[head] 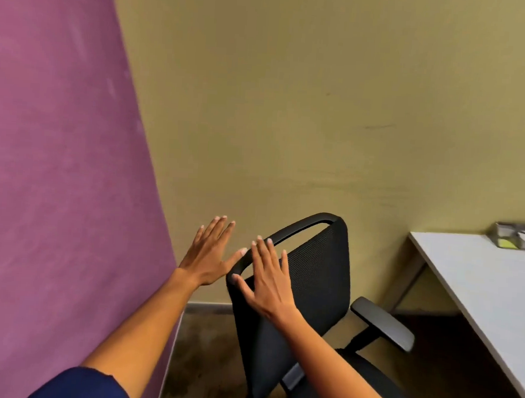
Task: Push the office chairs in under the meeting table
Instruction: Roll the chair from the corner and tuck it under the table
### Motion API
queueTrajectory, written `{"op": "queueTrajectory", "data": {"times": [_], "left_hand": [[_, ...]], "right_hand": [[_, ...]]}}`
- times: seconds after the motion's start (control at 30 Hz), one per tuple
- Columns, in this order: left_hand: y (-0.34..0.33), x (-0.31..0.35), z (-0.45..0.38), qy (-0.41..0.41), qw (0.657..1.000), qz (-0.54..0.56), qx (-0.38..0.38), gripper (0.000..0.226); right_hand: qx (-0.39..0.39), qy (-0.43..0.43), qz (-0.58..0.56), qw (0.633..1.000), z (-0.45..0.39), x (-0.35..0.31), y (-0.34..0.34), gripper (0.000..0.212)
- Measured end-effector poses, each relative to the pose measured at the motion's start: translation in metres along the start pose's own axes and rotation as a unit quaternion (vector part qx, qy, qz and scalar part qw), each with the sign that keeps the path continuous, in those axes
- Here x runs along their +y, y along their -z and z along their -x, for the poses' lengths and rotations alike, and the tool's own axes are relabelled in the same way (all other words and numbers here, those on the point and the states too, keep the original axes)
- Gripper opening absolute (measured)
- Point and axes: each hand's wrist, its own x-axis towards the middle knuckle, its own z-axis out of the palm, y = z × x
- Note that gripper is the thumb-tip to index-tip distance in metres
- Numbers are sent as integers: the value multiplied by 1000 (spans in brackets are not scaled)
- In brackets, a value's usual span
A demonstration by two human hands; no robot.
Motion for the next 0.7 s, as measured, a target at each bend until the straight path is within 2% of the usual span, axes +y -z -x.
{"op": "queueTrajectory", "data": {"times": [0.13, 0.27, 0.3, 0.37, 0.47, 0.63, 0.7], "left_hand": [[-22, -22, -102, -68, 996, 25, -48, 102], [-47, -21, -192, -169, 979, 40, -108, 103], [-47, -17, -193, -183, 977, 32, -101, 103], [-61, -15, -238, -220, 966, 36, -133, 103], [-75, -10, -264, -269, 951, 29, -149, 103], [-106, 17, -282, -354, 917, 55, -174, 99], [-107, 20, -282, -354, 916, 78, -171, 96]], "right_hand": [[12, -34, 13, 999, -57, 12, -18, 85], [-47, -73, -13, 996, -97, 24, -36, 77], [-60, -61, -19, 996, -94, 22, -33, 76], [-50, -97, -16, 994, -111, 30, -36, 75], [-34, -119, 18, 992, -117, 28, -33, 65], [-78, -119, 26, 990, -127, 18, -27, 53], [-98, -92, 16, 991, -125, 8, -26, 49]]}}
